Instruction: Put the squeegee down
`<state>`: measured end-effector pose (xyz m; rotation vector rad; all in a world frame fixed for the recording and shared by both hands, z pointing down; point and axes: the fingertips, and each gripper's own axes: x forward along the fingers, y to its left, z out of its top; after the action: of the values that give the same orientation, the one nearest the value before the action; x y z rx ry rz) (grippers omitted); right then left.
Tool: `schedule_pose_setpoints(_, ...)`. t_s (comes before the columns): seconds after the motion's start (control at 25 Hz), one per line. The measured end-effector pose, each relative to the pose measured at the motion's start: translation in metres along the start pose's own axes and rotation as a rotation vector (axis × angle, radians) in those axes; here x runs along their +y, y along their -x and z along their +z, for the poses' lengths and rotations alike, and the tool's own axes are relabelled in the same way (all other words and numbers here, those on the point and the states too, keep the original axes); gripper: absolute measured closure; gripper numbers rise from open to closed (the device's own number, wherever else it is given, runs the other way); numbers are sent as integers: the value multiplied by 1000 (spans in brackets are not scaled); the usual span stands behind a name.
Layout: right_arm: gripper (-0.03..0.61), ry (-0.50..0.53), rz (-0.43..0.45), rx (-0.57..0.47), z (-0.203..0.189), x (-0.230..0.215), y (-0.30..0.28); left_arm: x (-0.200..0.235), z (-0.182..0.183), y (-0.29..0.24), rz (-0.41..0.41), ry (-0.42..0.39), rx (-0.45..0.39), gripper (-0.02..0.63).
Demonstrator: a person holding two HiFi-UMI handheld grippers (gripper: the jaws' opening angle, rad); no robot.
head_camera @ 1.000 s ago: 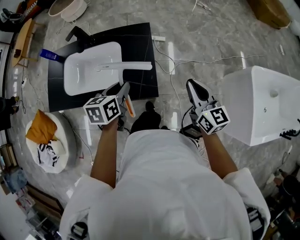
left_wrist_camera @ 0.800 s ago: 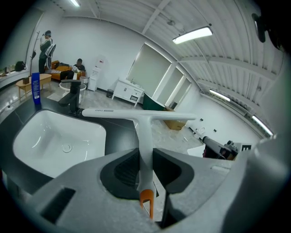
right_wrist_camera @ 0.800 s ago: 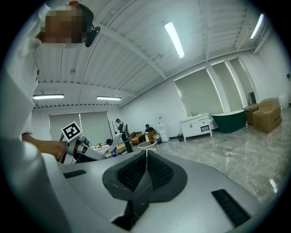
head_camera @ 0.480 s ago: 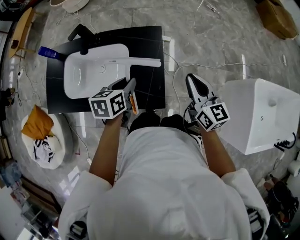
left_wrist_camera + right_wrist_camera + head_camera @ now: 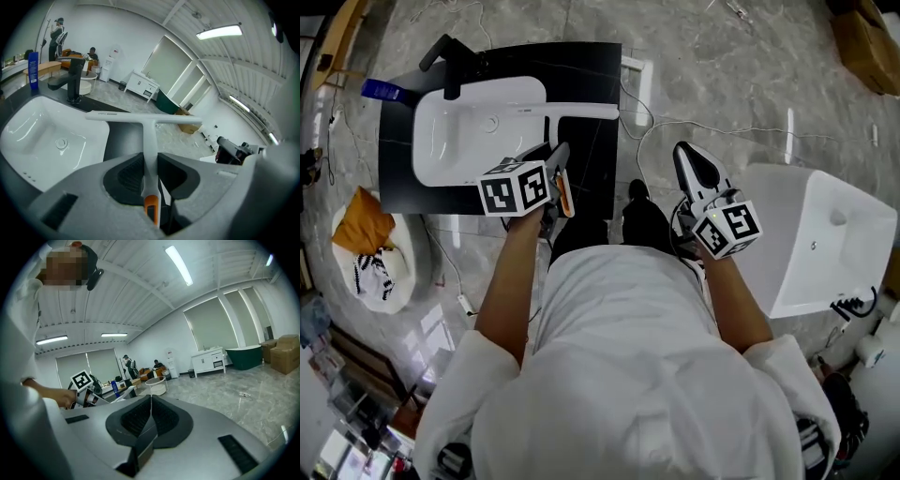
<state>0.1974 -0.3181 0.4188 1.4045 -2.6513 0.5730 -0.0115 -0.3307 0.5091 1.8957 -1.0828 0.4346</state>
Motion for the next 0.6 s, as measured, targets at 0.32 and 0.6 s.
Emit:
schedule_pose_setpoints(0.32,560,7,67,40,7,-38,-13,0,1,-39,53,96,12,520)
schedule_pose_setpoints(0.6,560,-4,96,75,-3,-60,-15,11,-7,-60,107,112,56,520)
